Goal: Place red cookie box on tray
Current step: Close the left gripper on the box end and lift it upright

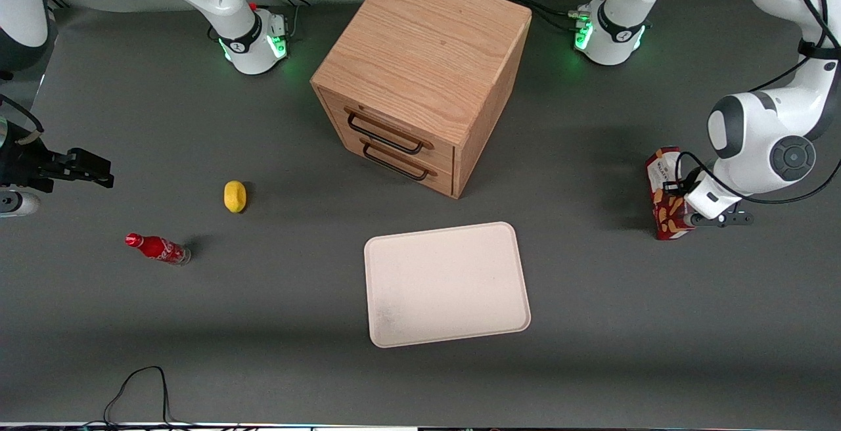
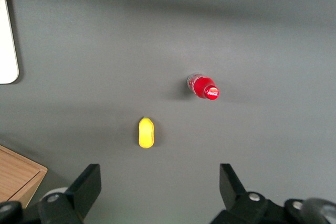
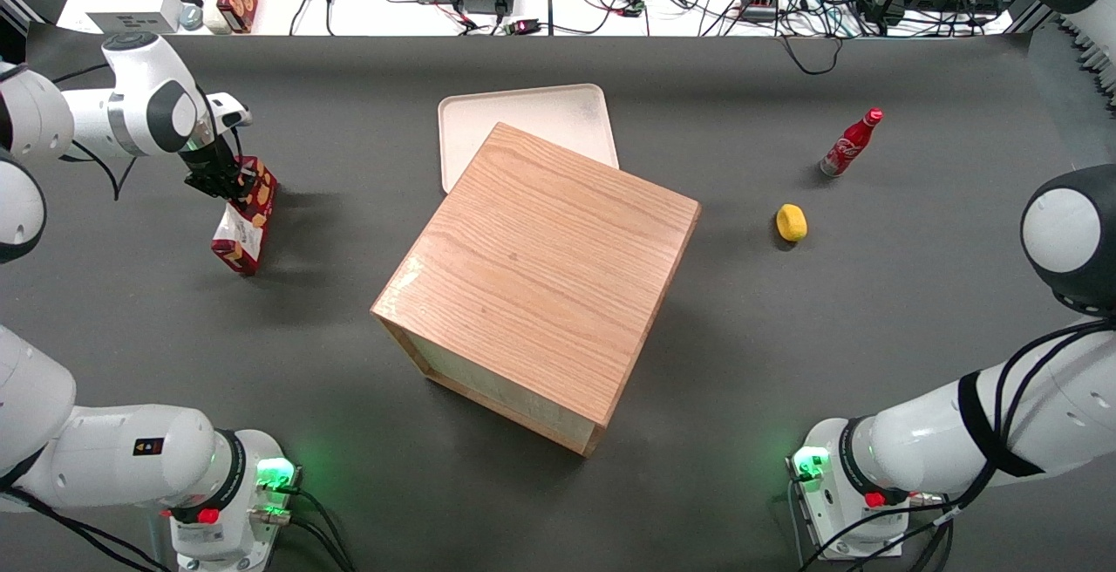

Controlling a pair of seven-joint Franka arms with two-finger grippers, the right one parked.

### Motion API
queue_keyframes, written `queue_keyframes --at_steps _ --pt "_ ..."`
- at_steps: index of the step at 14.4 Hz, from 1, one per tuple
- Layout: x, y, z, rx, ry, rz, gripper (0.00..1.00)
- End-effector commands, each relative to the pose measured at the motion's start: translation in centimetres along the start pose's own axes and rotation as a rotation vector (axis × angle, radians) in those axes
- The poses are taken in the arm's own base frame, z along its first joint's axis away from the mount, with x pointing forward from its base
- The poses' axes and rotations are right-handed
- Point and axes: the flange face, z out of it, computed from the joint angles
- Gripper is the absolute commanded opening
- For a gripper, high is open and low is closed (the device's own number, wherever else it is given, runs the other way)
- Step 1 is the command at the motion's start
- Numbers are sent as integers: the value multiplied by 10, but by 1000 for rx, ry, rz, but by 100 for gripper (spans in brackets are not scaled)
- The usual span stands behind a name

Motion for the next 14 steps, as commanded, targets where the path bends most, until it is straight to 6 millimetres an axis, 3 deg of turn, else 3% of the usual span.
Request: queue_keyframes --at_steps 1,2,9,11,14 --pt "-11 17 -66 -4 -15 23 0" --pt "-14 17 -90 -2 -34 26 0" --pt "-43 18 -313 17 -118 11 0" --pt "-47 15 -335 16 -115 14 0" --pt "-46 13 -339 14 -106 18 0"
